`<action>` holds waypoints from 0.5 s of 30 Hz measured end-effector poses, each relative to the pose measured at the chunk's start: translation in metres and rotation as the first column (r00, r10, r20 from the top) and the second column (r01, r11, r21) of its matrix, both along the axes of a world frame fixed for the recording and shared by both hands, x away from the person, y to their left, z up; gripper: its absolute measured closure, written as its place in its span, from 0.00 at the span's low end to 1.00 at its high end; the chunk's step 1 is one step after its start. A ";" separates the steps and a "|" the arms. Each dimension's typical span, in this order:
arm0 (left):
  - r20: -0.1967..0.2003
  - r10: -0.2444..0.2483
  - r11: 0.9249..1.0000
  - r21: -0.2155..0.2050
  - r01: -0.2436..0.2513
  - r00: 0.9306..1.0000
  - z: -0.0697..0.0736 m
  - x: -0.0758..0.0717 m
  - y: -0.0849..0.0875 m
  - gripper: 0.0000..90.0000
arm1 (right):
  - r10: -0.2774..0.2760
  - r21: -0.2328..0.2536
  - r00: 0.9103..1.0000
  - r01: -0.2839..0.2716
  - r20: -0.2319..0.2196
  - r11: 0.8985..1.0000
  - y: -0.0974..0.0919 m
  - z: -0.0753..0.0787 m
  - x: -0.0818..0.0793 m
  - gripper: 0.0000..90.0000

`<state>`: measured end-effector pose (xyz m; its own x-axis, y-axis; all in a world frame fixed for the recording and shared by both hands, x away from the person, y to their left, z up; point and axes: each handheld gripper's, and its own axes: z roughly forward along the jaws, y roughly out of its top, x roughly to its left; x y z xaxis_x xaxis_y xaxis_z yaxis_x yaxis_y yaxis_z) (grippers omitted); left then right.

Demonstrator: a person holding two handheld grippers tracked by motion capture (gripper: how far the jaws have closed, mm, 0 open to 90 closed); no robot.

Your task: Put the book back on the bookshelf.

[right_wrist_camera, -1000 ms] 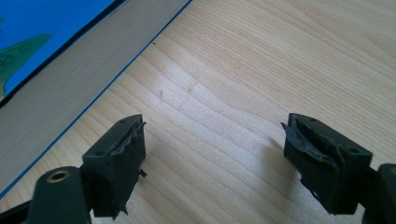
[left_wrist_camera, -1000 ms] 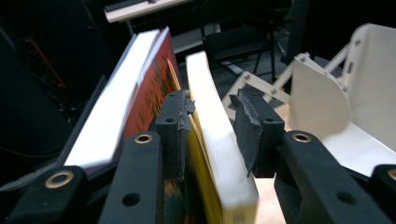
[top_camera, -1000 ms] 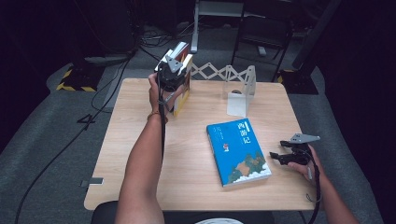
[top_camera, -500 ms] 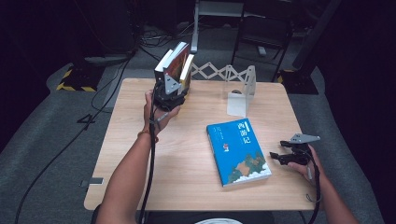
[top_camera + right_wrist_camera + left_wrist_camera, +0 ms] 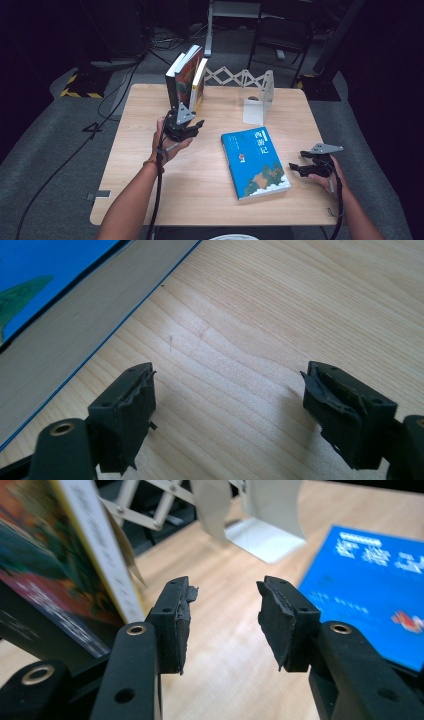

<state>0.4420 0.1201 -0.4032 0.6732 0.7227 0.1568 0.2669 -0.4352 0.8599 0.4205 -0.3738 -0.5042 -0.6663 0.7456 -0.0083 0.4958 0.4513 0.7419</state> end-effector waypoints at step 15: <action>-0.125 -0.100 0.989 0.100 0.112 0.987 -0.039 -0.038 -0.001 0.60 | -0.005 0.000 1.000 0.005 -0.001 1.000 0.000 0.000 0.000 0.25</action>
<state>0.4039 0.1195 -0.4426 0.7635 0.6298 0.1428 0.3123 -0.5536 0.7720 0.4201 -0.3736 -0.5038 -0.6626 0.7489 -0.0074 0.4988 0.4487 0.7415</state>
